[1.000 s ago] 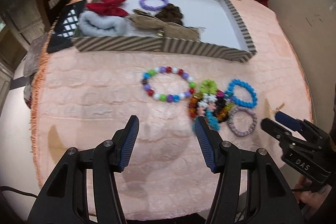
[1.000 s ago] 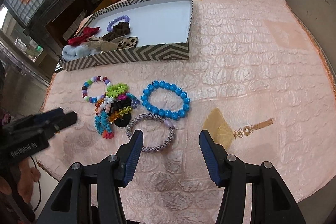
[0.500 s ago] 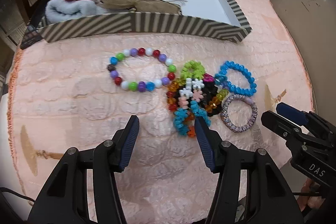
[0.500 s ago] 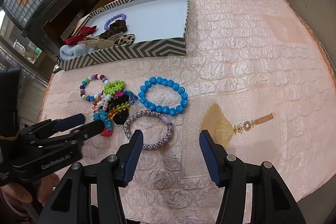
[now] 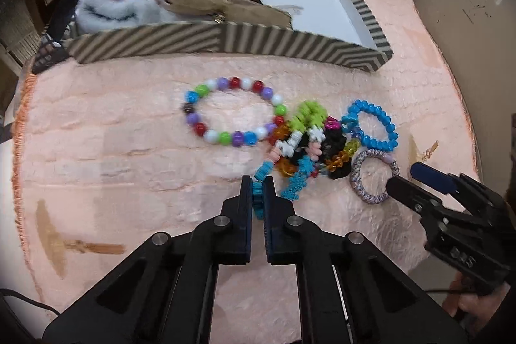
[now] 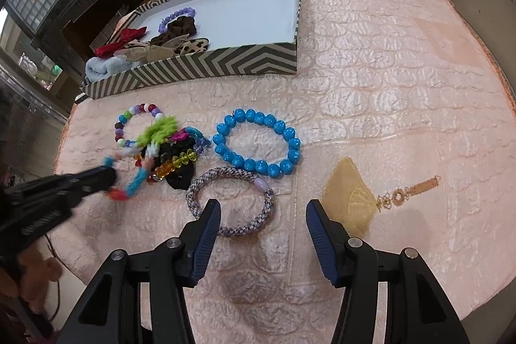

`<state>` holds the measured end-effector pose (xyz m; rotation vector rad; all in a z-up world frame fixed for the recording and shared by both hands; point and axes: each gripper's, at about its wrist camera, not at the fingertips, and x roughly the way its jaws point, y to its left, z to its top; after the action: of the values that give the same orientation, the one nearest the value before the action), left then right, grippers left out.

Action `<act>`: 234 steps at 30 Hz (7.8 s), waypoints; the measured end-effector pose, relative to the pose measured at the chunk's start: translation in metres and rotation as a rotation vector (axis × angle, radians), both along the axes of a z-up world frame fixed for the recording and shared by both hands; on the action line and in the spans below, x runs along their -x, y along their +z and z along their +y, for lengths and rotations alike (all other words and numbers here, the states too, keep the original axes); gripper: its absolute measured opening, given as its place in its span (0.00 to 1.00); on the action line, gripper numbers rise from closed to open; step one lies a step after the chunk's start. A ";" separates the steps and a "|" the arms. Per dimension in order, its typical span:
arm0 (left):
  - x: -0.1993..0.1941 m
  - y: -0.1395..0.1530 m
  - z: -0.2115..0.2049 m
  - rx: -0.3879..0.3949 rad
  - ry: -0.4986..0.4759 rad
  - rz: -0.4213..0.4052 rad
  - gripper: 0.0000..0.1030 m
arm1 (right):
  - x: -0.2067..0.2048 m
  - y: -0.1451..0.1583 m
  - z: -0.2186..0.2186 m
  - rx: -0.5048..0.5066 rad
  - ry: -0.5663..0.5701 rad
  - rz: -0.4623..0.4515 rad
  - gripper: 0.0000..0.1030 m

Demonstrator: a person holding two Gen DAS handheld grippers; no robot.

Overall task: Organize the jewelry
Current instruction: 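Grasp the teal-green coil hair tie with the left tool while the right tool grasps the grey braided bracelet, then carry both items into the tray and open both tools, then withdraw both tools from the tray back over the remaining bracelets, then grasp the orange coil hair tie with the right tool while the left tool grasps the rainbow bead bracelet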

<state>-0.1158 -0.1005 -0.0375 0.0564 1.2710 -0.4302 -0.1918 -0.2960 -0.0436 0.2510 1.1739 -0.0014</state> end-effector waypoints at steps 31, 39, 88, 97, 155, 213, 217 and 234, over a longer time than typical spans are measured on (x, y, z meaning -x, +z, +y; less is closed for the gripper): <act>-0.009 0.094 0.060 0.035 0.062 -0.135 0.04 | 0.009 0.037 -0.002 0.030 -0.006 -0.108 0.07; -0.014 0.113 0.055 0.041 0.040 -0.167 0.04 | -0.006 0.061 0.002 0.020 -0.013 -0.161 0.07; -0.249 0.094 -0.001 -0.032 -0.026 -0.166 0.04 | -0.247 0.025 -0.010 0.077 -0.028 -0.034 0.07; -0.289 0.050 0.024 -0.100 0.061 -0.099 0.04 | -0.292 0.010 -0.005 0.096 -0.021 -0.023 0.07; -0.084 0.074 0.005 -0.166 0.091 -0.180 0.49 | -0.071 0.072 -0.007 -0.003 -0.056 -0.130 0.43; -0.031 0.018 0.051 -0.121 0.145 -0.027 0.54 | -0.063 -0.015 0.019 -0.294 0.022 -0.017 0.16; -0.040 0.016 0.052 -0.114 0.160 -0.020 0.54 | -0.055 -0.001 0.018 -0.310 0.033 -0.057 0.09; -0.072 -0.004 0.029 -0.142 0.161 -0.011 0.54 | -0.033 0.013 -0.012 -0.181 -0.030 -0.043 0.09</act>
<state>-0.0434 -0.0718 -0.0415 0.0758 1.2828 -0.2008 -0.1584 -0.3075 -0.0305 0.4260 1.1287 0.0838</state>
